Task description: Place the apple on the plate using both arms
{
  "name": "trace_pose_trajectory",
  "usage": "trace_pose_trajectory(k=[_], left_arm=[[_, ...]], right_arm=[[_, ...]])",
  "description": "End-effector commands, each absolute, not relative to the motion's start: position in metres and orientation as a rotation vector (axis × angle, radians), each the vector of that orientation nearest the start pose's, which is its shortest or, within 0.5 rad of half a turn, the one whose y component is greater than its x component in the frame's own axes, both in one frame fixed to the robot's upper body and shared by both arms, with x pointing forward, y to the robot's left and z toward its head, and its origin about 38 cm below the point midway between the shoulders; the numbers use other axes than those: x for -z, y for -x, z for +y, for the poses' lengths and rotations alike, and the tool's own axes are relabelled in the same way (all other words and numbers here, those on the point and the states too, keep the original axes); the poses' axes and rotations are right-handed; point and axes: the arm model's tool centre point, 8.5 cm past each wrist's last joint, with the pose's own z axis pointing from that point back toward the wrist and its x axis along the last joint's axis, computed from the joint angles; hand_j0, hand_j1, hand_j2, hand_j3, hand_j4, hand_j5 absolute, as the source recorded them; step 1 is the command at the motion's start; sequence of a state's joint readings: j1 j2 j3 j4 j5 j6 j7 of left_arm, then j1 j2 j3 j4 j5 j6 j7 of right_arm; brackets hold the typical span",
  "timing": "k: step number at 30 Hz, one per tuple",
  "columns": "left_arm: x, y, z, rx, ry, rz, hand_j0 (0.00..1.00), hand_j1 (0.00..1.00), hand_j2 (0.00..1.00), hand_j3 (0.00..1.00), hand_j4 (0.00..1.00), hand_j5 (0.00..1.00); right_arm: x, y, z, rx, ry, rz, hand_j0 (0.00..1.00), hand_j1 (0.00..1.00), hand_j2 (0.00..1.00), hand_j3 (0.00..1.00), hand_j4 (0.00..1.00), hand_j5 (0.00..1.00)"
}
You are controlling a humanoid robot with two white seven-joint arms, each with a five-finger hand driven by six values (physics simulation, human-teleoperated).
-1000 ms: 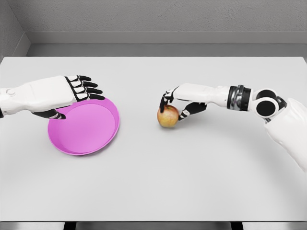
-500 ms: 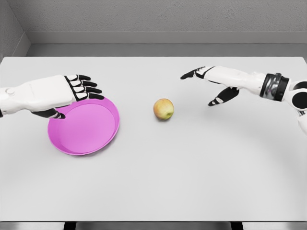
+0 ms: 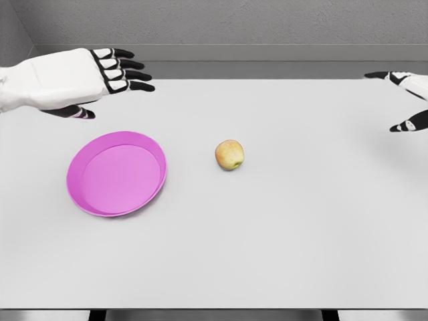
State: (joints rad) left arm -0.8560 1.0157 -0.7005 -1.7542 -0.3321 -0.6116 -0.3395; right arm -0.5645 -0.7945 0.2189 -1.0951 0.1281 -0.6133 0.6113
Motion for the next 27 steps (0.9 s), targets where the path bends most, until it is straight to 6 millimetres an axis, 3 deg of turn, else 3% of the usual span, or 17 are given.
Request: trace_pose_trajectory(k=[1,4,6,9,14,15,18,22,27], left_arm=[[-0.309,-0.391,0.235,-2.612,0.49,2.017,1.0,1.0,1.0,1.0,1.0,1.0],[-0.282,-0.396,0.18,-2.611,0.274,1.957,1.0,1.0,1.0,1.0,1.0,1.0],[-0.257,-0.411,0.156,-2.655,0.181,1.957,1.0,1.0,1.0,1.0,1.0,1.0],[-0.248,-0.414,0.119,-2.612,0.138,1.946,1.0,1.0,1.0,1.0,1.0,1.0],[-0.258,-0.408,0.085,-2.522,0.084,1.96,1.0,1.0,1.0,1.0,1.0,1.0],[-0.257,-0.409,0.08,-2.52,0.077,1.965,1.0,1.0,1.0,1.0,1.0,1.0],[-0.23,-0.408,0.082,-2.612,0.025,1.911,1.0,1.0,1.0,1.0,1.0,1.0],[-0.218,-0.411,0.089,-2.672,0.027,1.879,1.0,1.0,1.0,1.0,1.0,1.0],[-0.21,-0.434,0.098,-2.829,0.205,1.939,1.0,1.0,1.0,1.0,1.0,1.0]], right_arm=[[-0.238,-0.455,-0.425,-1.46,0.399,-1.562,1.0,1.0,1.0,1.0,1.0,1.0],[-0.252,-0.459,-0.415,-1.489,0.411,-1.597,1.0,1.0,1.0,1.0,1.0,1.0],[-0.254,-0.46,-0.411,-1.496,0.409,-1.605,1.0,1.0,1.0,1.0,1.0,1.0],[-0.254,-0.46,-0.406,-1.505,0.402,-1.615,1.0,1.0,1.0,1.0,1.0,1.0],[-0.242,-0.462,-0.391,-1.522,0.357,-1.613,1.0,1.0,1.0,1.0,1.0,1.0],[-0.243,-0.462,-0.391,-1.521,0.358,-1.614,1.0,1.0,1.0,1.0,1.0,1.0],[-0.241,-0.463,-0.388,-1.523,0.35,-1.618,1.0,1.0,1.0,1.0,1.0,1.0],[-0.241,-0.463,-0.388,-1.524,0.349,-1.617,1.0,1.0,1.0,1.0,1.0,1.0],[-0.237,-0.463,-0.385,-1.534,0.338,-1.608,1.0,1.0,1.0,1.0,1.0,1.0]])
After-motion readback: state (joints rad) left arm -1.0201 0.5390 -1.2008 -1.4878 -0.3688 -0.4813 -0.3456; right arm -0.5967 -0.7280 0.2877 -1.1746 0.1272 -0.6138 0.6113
